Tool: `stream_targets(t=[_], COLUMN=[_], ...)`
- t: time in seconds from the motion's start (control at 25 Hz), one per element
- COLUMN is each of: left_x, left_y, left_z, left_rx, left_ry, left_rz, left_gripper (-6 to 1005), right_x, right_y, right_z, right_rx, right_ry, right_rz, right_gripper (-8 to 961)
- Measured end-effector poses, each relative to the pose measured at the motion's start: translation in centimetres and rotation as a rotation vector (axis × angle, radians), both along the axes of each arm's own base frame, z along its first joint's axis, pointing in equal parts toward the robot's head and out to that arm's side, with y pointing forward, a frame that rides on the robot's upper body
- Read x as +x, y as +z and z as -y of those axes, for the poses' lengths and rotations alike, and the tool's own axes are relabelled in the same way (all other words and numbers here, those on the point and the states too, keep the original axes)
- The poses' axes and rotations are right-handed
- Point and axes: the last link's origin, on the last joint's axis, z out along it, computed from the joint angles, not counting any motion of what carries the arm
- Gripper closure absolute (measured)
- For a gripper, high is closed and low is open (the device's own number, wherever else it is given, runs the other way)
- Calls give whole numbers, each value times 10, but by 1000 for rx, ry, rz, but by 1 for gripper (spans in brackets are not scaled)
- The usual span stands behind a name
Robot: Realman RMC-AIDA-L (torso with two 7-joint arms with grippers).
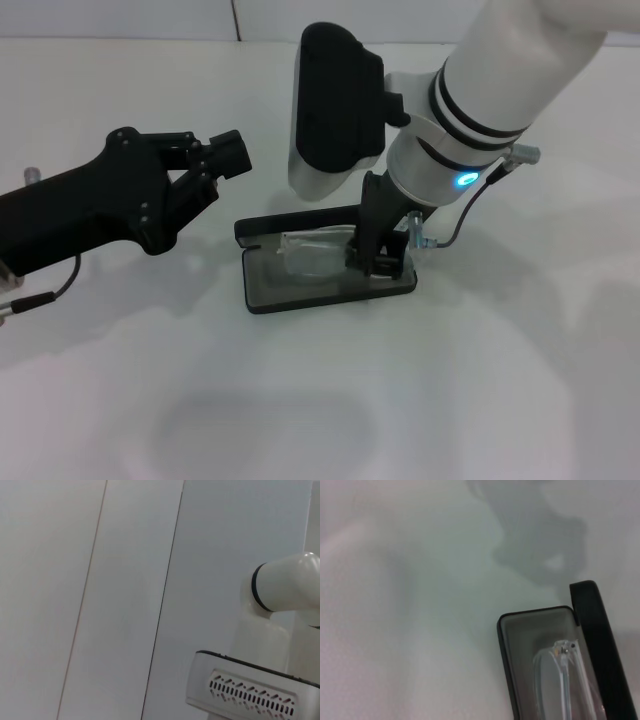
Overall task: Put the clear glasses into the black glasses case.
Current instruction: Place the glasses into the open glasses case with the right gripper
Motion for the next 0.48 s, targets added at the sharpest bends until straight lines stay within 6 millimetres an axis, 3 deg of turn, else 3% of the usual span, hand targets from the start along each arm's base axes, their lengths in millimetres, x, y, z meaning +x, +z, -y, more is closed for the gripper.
stream_targets(t=[0.48], left_x=[-1], left_y=[0], left_z=[-1], left_rx=[5], left_ry=[9], left_rz=[-3], left_gripper=[935], right_x=[0], right_y=[-3], right_z=[2], right_rx=[-2], right_ry=[20], right_rz=[8], right_gripper=[866])
